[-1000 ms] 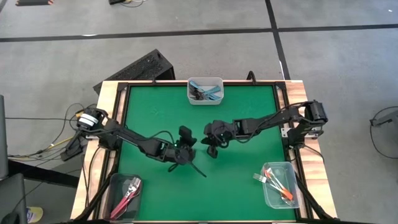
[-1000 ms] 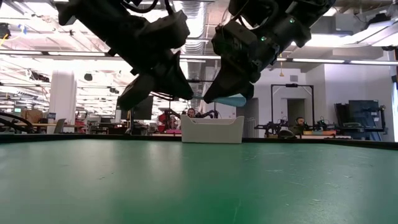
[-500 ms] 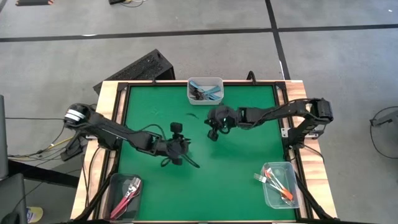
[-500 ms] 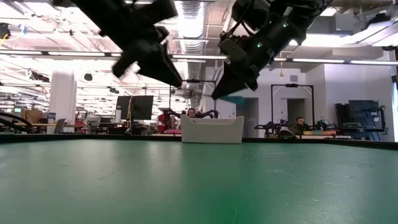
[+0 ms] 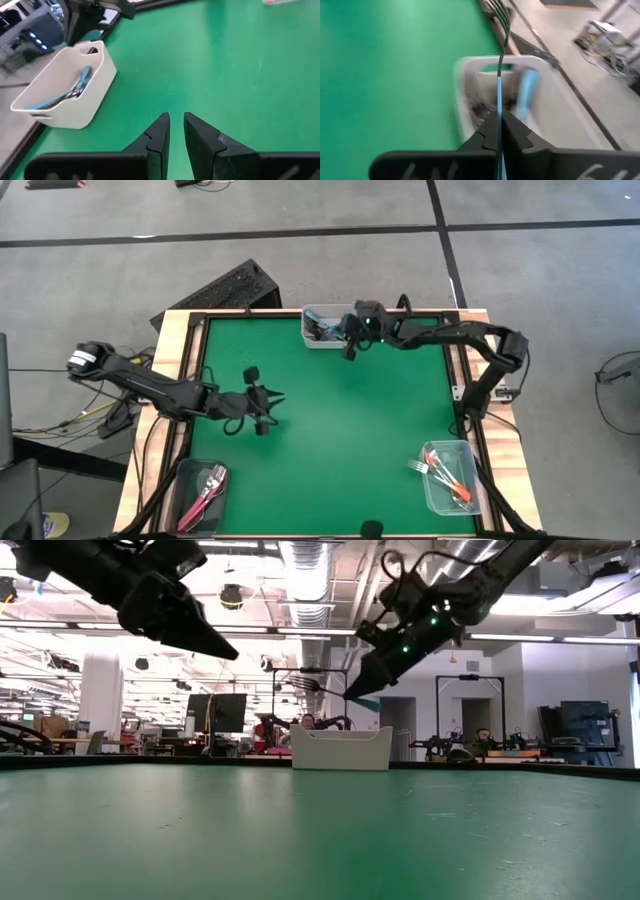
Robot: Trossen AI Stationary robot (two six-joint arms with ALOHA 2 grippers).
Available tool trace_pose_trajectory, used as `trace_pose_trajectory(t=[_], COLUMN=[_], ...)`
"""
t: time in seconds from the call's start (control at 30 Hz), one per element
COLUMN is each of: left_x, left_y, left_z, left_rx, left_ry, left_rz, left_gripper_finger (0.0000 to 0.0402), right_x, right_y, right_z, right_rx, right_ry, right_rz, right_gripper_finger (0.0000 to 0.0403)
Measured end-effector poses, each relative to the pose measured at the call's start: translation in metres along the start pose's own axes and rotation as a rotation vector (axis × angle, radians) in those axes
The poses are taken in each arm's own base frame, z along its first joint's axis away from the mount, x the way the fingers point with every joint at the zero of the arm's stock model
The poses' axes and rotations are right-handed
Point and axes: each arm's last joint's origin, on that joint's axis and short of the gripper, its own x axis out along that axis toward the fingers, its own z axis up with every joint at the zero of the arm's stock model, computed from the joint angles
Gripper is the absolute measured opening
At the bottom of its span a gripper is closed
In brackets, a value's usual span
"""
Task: Sort silverware by color (type)
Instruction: Put the blue fork into the white bin, then return to Home Position
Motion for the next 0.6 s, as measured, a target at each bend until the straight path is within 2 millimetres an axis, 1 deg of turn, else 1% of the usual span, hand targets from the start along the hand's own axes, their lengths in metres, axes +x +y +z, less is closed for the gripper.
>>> trace_pose_trajectory(t=[0.13,0.23,0.33,0.43,0.53,0.6], left_x=[-0.010,-0.014,-0.016,-0.016,-0.015,-0.016], left_y=[0.006,0.009,0.013,0.015,0.015,0.015], left_z=[0.001,0.003,0.005,0.005,0.005,0.005], left_rx=[-0.052,-0.066,-0.092,-0.099,-0.120,-0.141], left_ry=[-0.028,-0.045,-0.058,-0.058,-0.057,-0.058], left_rz=[-0.002,0.025,0.081,0.097,0.087,0.076], left_gripper_finger=[0.0046,0.0046,0.0046,0.0046,0.0046,0.0046], right_x=[0.002,0.001,0.001,0.001,-0.001,-0.006], right_y=[-0.024,-0.032,-0.034,-0.034,-0.030,-0.030], right_z=[-0.008,-0.010,-0.010,-0.009,-0.010,-0.010], right_rx=[0.030,0.040,0.065,0.080,0.236,0.321], right_ry=[0.029,0.024,0.002,-0.010,0.033,0.050], right_rz=[-0.052,-0.063,-0.029,-0.022,-0.067,-0.059], right_gripper_finger=[0.0043,0.0071,0.0108,0.0152,0.0193,0.0207])
